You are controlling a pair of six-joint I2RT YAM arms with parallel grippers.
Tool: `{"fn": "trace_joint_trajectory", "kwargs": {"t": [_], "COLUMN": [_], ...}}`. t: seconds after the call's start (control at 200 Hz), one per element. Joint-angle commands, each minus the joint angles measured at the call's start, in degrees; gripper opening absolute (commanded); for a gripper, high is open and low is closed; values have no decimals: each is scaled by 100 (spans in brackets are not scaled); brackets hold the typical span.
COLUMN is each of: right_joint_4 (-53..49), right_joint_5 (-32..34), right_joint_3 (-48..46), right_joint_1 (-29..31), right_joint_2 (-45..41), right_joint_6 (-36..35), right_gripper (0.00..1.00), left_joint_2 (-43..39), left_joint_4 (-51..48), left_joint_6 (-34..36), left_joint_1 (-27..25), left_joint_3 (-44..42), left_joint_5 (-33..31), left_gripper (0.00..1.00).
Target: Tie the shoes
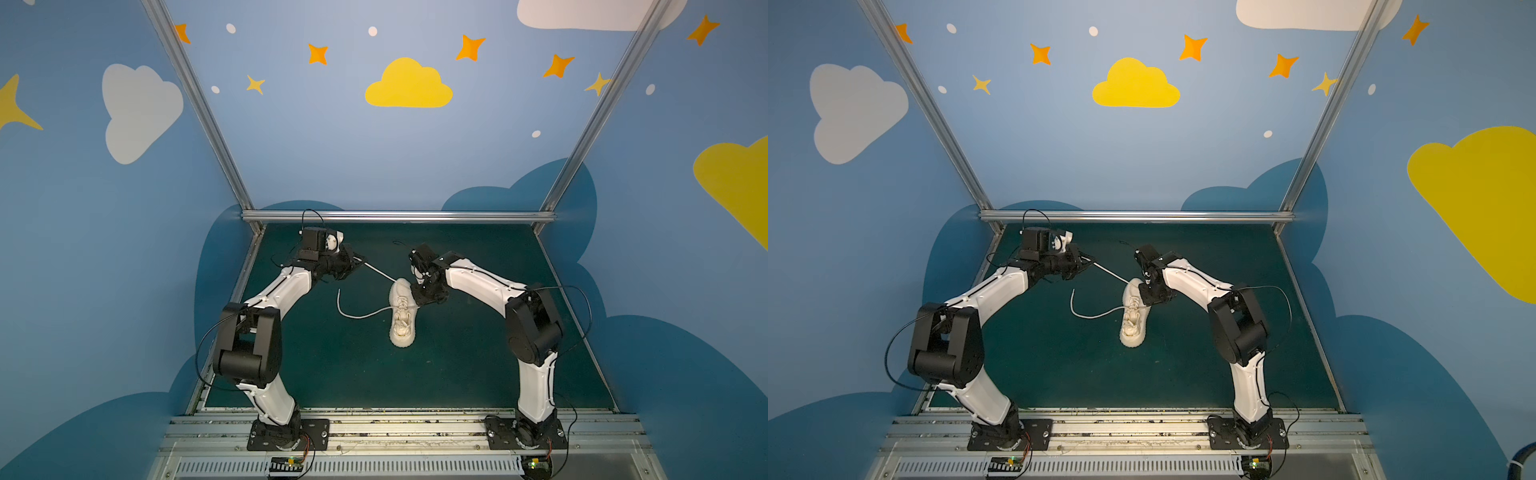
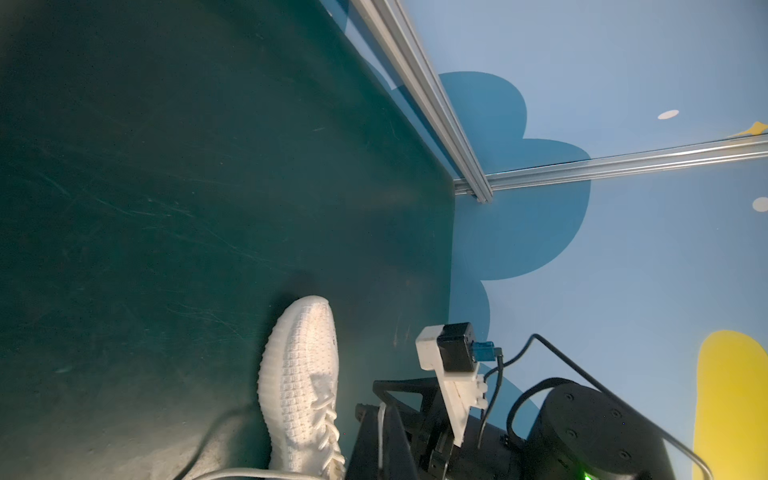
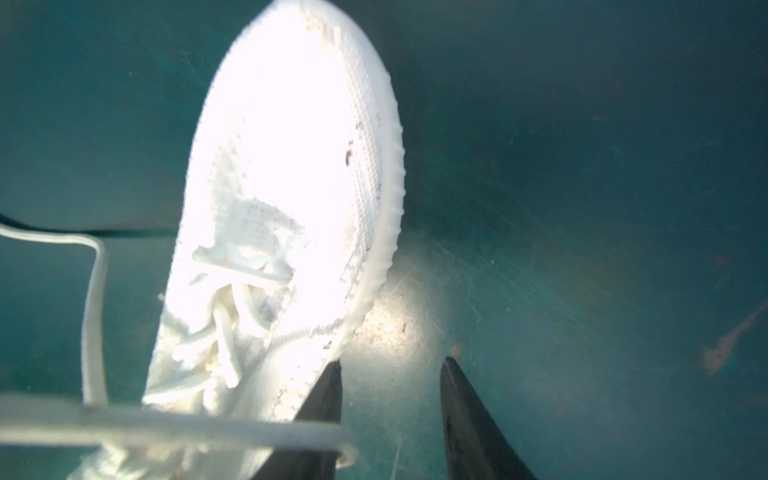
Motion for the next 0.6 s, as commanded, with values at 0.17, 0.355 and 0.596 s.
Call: {"fn": "trace_joint_trajectory", "kwargs": {"t": [0.17, 0.355, 0.596], "right_joint_4": [-382, -321, -257], "right_joint_5": [-438, -778, -896], "right_joint_3": [-206, -304, -218], "right_joint_1": [32, 52, 85], "right_joint_2": [-90, -120, -71], "right_joint_6": [-88, -131, -151], "right_gripper": [40, 41, 41], "left_joint_2": [414, 449, 671], "left_joint_4": [116, 11, 84], "left_joint_6": [221, 341, 377], "left_joint_1": [161, 263, 431], "left_joint_3": [-85, -129, -180], "left_joint_5": [14, -65, -42], "left_gripper": [3, 3, 3]}}
